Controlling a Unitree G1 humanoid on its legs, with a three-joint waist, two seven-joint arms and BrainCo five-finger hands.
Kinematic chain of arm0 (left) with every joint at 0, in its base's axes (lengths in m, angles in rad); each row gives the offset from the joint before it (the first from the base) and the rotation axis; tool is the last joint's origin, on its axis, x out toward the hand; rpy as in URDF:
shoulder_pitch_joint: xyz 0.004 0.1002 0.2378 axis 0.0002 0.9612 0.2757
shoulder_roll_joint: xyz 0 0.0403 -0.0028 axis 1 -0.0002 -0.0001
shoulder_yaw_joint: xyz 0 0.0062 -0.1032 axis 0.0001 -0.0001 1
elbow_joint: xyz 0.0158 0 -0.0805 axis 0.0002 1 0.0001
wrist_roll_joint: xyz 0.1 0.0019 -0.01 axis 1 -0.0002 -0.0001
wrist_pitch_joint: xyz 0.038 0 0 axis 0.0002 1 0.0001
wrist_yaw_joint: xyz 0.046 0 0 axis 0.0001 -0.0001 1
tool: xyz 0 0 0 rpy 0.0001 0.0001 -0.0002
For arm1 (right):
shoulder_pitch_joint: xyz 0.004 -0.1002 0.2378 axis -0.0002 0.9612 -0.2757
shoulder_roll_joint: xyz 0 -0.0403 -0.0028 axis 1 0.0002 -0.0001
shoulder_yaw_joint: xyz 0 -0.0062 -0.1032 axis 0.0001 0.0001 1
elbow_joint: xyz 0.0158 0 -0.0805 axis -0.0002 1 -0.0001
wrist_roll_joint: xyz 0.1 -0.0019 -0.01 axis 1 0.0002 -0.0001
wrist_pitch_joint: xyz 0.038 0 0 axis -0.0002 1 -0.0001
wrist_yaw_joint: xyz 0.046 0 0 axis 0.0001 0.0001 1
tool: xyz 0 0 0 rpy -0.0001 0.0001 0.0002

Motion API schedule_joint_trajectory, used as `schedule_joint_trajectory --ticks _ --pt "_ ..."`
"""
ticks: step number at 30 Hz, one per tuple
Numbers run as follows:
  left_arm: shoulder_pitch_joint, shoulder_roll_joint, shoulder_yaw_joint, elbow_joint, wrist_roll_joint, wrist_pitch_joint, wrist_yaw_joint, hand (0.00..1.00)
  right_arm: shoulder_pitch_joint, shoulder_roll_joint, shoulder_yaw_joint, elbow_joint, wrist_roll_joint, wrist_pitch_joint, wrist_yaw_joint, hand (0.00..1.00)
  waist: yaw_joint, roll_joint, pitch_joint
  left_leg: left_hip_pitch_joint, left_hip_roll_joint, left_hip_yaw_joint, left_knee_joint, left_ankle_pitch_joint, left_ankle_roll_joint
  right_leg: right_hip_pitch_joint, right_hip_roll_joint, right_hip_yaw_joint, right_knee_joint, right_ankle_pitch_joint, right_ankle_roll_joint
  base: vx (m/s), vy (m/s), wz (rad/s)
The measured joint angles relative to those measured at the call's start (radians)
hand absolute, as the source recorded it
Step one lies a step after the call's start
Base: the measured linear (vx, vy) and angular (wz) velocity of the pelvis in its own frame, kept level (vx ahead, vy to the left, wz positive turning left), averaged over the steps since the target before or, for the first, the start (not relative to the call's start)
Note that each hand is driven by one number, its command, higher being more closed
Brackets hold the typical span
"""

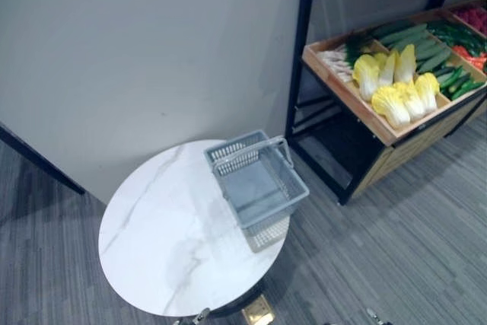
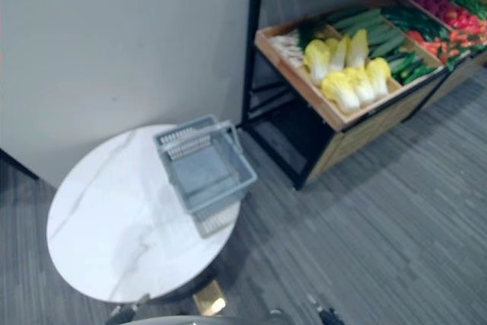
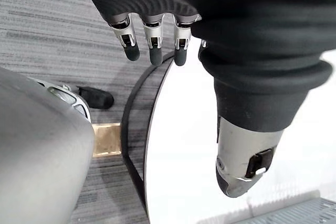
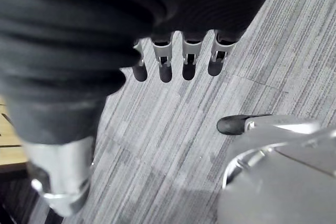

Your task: Pick vegetable in the basket

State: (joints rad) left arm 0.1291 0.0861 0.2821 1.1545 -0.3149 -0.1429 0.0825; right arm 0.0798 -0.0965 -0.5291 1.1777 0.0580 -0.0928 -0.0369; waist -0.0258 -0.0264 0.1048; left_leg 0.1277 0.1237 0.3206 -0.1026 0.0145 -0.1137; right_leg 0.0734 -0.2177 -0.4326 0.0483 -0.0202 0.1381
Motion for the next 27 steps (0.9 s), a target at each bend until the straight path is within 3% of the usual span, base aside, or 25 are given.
schedule_joint_trajectory --ticks 6,11,12,16,22,27 --pt "0.041 0.009 -0.007 0.001 0.064 0.002 -0.010 0.00 -0.068 -0.176 0.028 -0.074 -0.179 -0.001 -0.009 0.00 0.001 -0.002 -0.004 0.003 -0.008 0.042 -0.001 0.001 0.003 -0.028 -0.006 0.048 0.007 0.004 0.004 -0.06 0.021 -0.21" --pt "0.054 0.031 -0.080 0.000 0.068 0.003 -0.021 0.00 -0.117 -0.279 0.262 -0.347 -0.280 -0.003 -0.003 0.00 0.000 -0.001 -0.008 -0.003 -0.007 0.080 -0.001 0.003 0.005 -0.070 -0.003 0.094 0.026 0.008 0.006 -0.03 -0.002 -0.23" --pt "0.050 0.036 -0.101 -0.003 0.067 0.003 -0.025 0.00 -0.144 -0.314 0.354 -0.476 -0.340 -0.013 0.004 0.00 -0.002 0.002 -0.010 -0.005 -0.007 0.086 -0.001 0.003 0.005 -0.076 -0.002 0.101 0.024 0.014 0.004 0.00 0.001 -0.16" --pt "0.047 0.044 -0.129 -0.009 0.061 0.002 -0.031 0.00 -0.265 -0.380 0.504 -0.641 -0.385 -0.024 0.006 0.00 0.000 -0.002 -0.016 -0.022 -0.009 0.081 0.000 0.006 0.009 -0.095 -0.002 0.098 0.023 0.025 0.002 0.01 -0.001 0.01" --pt "0.043 0.044 -0.129 -0.038 0.061 0.002 -0.030 0.00 -0.479 -0.512 0.694 -0.819 -0.573 -0.087 0.024 0.00 0.010 -0.009 -0.013 -0.066 -0.008 0.042 0.006 0.024 0.013 -0.102 -0.001 0.055 0.003 0.039 -0.008 0.02 -0.012 0.20" --pt "0.045 0.044 -0.115 -0.054 0.051 0.001 -0.024 0.00 -0.580 -0.518 0.780 -0.856 -0.600 -0.102 0.028 0.00 0.038 -0.028 -0.004 -0.079 -0.005 0.021 0.003 0.030 0.013 -0.099 0.001 0.036 -0.004 0.042 -0.007 -0.01 -0.012 0.11"
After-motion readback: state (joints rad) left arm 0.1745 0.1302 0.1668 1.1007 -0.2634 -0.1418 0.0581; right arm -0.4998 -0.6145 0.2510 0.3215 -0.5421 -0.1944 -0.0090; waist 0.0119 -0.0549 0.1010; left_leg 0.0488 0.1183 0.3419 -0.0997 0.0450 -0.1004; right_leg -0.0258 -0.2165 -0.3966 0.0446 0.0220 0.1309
